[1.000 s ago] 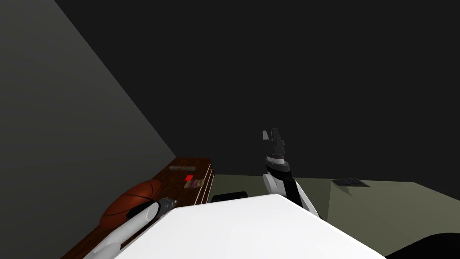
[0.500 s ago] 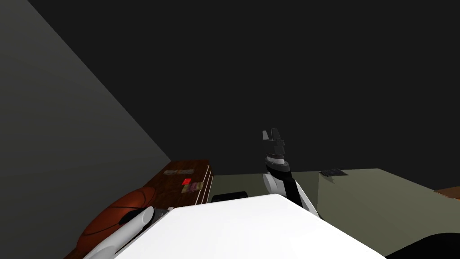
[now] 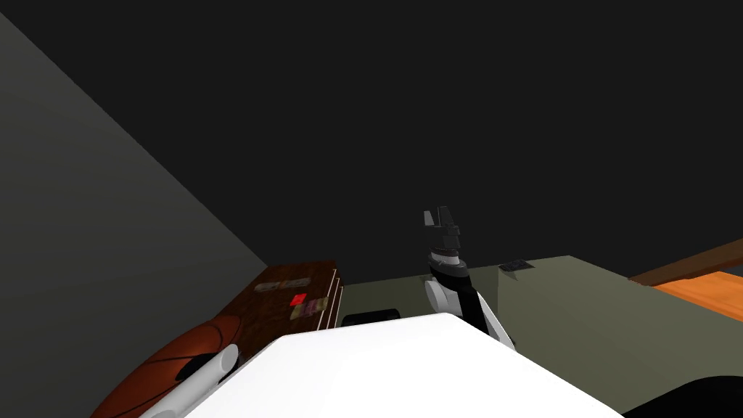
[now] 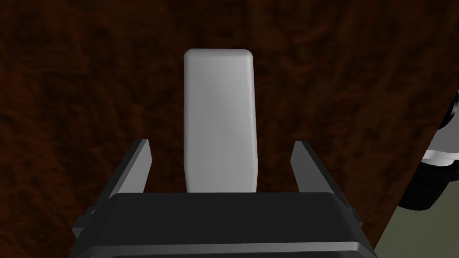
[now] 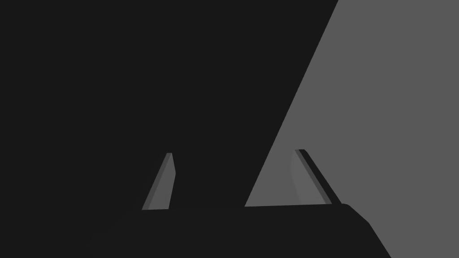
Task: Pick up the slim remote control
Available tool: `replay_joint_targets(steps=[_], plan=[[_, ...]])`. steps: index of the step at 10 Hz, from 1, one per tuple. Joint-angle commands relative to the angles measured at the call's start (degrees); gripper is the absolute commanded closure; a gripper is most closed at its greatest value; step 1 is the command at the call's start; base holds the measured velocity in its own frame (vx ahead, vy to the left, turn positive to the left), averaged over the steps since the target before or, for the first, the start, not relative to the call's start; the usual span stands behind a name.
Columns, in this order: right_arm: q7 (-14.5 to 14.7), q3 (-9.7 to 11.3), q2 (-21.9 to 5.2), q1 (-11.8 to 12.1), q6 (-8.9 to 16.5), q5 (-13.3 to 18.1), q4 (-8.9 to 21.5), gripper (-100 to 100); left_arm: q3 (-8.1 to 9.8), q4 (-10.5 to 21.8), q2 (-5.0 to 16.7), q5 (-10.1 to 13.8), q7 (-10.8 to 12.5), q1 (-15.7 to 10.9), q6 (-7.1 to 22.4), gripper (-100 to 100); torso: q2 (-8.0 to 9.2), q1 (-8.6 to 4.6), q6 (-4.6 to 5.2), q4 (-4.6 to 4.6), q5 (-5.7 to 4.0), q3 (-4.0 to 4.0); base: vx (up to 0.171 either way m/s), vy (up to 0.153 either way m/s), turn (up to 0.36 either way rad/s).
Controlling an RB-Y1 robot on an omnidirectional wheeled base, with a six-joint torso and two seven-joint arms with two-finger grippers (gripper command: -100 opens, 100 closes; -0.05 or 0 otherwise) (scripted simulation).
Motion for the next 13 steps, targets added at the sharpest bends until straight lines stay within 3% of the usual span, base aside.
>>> replay_joint_targets(steps=[1,5,6,7,8,11,12,13], plan=[[0.00,0.00,0.00,0.00,0.00,0.00,0.00,0,0.16,2.23,-0.16,0.52,0.56,-0.34,1.79,-100,0.00,0.00,0.00,0.00,0.00,0.00,-0.004,0.056,-0.071],[0.00,0.00,0.00,0.00,0.00,0.00,0.00,0,0.03,4.27,-1.04,0.80,0.84,-0.20,2.99,-100,0.00,-0.13,-0.01,0.00,-0.03,0.00,-0.009,0.038,-0.027],[0.00,0.00,0.00,0.00,0.00,0.00,0.00,0,0.11,3.46,-0.67,0.75,1.12,-0.02,3.13,-100,-0.02,-0.13,-0.01,0.00,-0.03,-0.01,0.000,0.014,-0.003],[0.00,0.00,0.00,0.00,0.00,0.00,0.00,0,0.12,3.63,-0.70,0.79,0.99,-0.06,3.15,0,-0.03,-0.18,-0.01,0.00,-0.04,-0.02,0.000,0.000,0.000],[0.00,0.00,0.01,0.00,0.00,0.00,0.00,0,0.44,4.99,-2.61,-0.39,0.24,-0.30,1.29,-100,-0.03,-0.22,-0.01,-0.01,-0.05,-0.02,0.037,0.045,0.061],[0.00,0.00,0.00,0.01,0.00,0.00,0.00,0,0.68,6.03,-4.04,-1.27,-0.34,-0.48,-0.11,-100,-0.16,-0.02,0.00,-0.03,0.00,-0.09,0.034,0.056,0.023],[0.00,0.00,0.00,0.01,0.00,0.00,0.00,0,0.92,7.07,-5.47,-2.15,-0.91,-0.66,-1.50,-100,-0.16,-0.10,0.00,-0.03,-0.02,-0.09,0.040,0.046,0.049],[0.00,0.00,0.00,0.01,0.00,0.00,0.00,0,0.80,7.83,-4.82,-1.53,-1.00,-1.45,-0.91,-100,-0.19,-0.08,-0.01,-0.04,-0.01,-0.11,0.020,0.023,0.007]])
